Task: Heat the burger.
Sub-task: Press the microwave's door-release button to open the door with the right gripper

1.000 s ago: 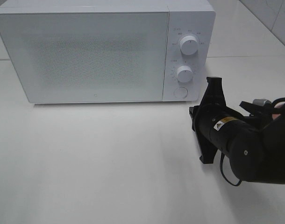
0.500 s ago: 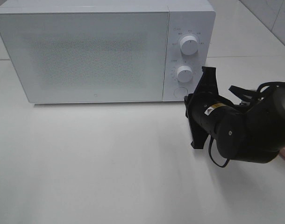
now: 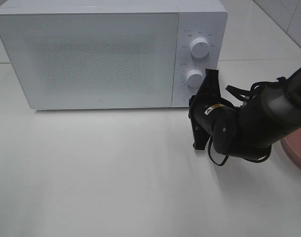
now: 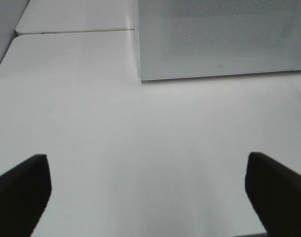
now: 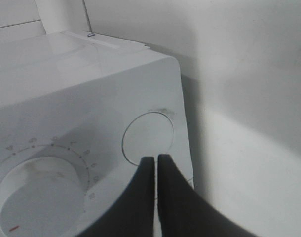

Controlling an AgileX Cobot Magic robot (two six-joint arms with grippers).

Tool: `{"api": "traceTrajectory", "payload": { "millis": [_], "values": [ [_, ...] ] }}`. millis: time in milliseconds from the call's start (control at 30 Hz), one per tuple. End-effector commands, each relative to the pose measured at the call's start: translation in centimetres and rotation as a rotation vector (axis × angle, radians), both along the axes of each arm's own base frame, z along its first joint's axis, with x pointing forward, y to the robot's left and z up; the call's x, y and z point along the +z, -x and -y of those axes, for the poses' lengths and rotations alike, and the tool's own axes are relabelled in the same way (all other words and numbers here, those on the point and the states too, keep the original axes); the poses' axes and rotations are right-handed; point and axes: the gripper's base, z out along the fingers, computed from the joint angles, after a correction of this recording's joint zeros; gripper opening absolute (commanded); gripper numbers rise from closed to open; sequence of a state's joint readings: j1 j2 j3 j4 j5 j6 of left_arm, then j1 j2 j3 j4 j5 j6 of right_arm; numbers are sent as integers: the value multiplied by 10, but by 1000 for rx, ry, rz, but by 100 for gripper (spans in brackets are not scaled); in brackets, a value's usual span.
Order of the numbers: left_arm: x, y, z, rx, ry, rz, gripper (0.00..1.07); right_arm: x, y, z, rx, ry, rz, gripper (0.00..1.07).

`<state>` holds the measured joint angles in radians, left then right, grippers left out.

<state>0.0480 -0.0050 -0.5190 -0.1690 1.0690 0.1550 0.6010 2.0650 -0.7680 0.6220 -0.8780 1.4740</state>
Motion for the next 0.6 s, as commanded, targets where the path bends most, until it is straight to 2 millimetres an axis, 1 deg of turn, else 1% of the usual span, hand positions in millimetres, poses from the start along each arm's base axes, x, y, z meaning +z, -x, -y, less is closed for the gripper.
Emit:
{"api": "traceTrajectory", "payload": {
  "millis": [33,233,467,600],
  "values": [
    [-1,4,1,-1,9,17,100,1,-7,0,-2,1,10,0],
    [-1,4,1,-1,9,17,100,2,-13,4,-13,21,18,0],
    [-1,3,1,0,9,11,100,-1,-16,5,-14,20,3,0],
    [-1,3,1,0,9,11,100,-4,-22,5,-16,18,2,0]
  ]
}}
